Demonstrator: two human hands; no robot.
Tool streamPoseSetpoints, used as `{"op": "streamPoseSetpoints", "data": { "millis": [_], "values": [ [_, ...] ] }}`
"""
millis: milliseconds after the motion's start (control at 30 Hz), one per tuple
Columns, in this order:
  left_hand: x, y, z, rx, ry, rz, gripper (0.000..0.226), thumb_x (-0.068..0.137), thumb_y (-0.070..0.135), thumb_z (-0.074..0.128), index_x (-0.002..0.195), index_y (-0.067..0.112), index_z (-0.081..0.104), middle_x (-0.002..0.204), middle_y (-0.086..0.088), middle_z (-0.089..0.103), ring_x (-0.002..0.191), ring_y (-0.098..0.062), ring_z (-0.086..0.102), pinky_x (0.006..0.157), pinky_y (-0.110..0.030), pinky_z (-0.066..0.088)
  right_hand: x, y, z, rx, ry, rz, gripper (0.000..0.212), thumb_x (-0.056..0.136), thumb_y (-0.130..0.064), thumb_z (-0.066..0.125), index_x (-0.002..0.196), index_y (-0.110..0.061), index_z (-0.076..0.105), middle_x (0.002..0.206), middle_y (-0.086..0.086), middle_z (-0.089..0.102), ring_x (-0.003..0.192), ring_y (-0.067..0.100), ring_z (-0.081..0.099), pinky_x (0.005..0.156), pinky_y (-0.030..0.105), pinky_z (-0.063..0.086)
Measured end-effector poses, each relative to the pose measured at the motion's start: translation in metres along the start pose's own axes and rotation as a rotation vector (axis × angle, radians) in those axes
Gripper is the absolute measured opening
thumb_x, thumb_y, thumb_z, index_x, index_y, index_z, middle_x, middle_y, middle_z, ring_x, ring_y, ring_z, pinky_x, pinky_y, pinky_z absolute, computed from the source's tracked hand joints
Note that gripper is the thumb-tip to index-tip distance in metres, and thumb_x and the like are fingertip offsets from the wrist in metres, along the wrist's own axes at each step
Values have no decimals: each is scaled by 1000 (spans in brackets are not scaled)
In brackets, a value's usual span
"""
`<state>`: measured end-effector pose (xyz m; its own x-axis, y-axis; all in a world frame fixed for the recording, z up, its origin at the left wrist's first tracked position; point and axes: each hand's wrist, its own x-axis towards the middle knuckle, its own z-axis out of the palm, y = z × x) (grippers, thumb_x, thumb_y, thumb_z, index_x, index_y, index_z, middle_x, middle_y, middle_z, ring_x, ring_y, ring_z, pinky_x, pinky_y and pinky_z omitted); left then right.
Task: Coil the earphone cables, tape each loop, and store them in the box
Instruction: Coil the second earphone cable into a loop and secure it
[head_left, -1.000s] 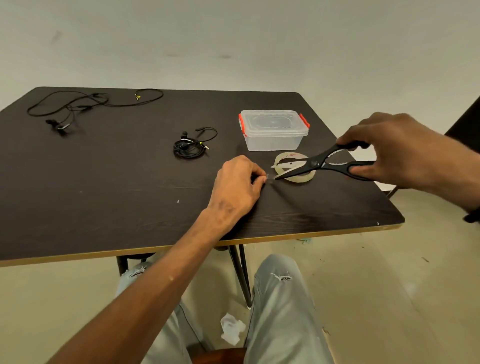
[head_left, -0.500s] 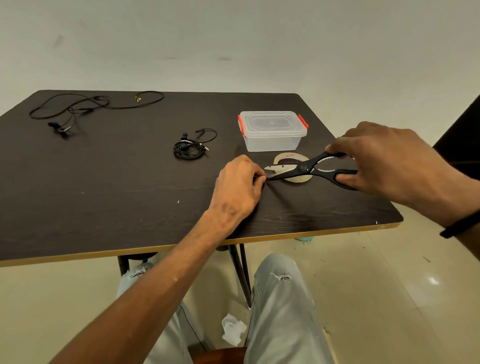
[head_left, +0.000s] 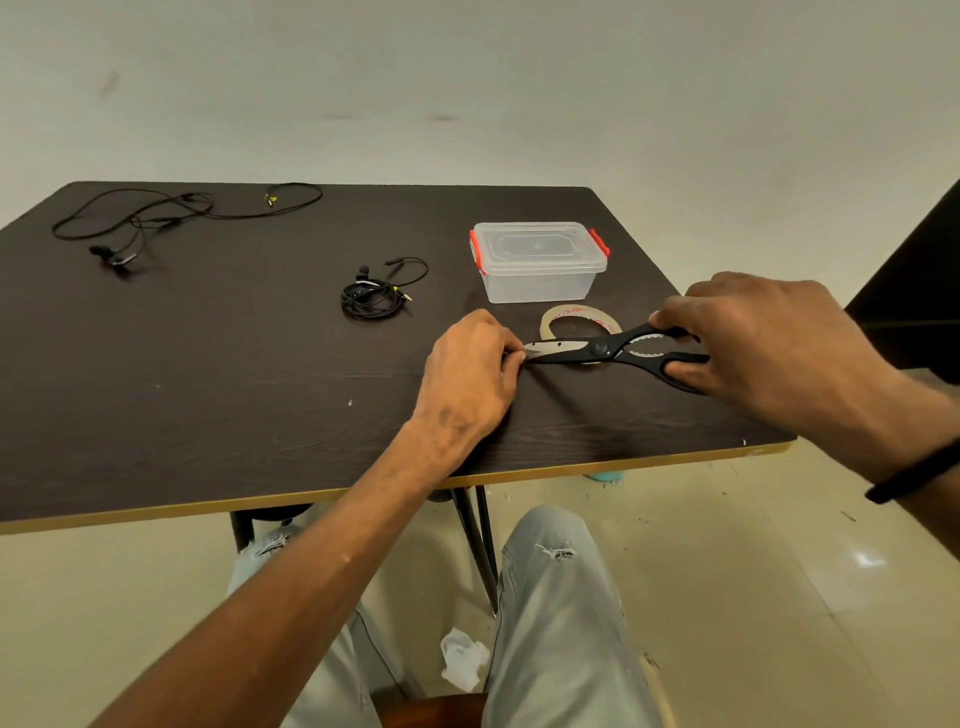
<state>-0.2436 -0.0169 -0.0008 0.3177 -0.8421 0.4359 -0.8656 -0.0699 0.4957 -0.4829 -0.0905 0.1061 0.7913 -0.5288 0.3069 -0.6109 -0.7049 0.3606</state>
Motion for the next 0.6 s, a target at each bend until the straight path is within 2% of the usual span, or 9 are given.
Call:
{"op": "streamPoseSetpoints", "data": {
  "millis": [200,333,400,500,600],
  "values": [
    [0,1,-1,0,-3,11,16,97,23,69,106,20,81,109,2,68,94,-15,64,86,-36,57,-7,0,6,39,-67,31,30,94,-40,72,122,-29,66,107,-4,70,100,26,65,67,35,46],
    [3,-2,1,-33,19,-28,11,93,21,71,97,21,81,101,4,70,81,-11,63,82,-36,58,-13,1,15,117,-93,65,31,94,-35,75,122,-27,68,109,-4,73,98,26,66,64,32,37],
    [4,-3,-2,-129,50,-96,9,93,21,72,94,20,81,93,8,69,73,-6,62,79,-27,57,-14,5,21,179,-79,77,29,91,-32,79,119,-26,71,107,-3,75,93,26,67,63,32,39],
    [5,-6,-9,-360,65,-228,12,95,22,71,99,22,83,86,14,71,71,2,63,70,-7,48,-13,16,33,331,-82,101,29,85,-27,85,113,-24,77,97,-2,77,84,24,67,66,37,52],
    [6,-12,-17,-680,53,-359,20,98,14,67,104,26,82,87,8,77,71,1,66,74,-15,53,-9,27,46,409,-168,-22,28,79,-28,90,106,-22,82,86,-7,70,73,14,64,65,37,56]
  ]
}}
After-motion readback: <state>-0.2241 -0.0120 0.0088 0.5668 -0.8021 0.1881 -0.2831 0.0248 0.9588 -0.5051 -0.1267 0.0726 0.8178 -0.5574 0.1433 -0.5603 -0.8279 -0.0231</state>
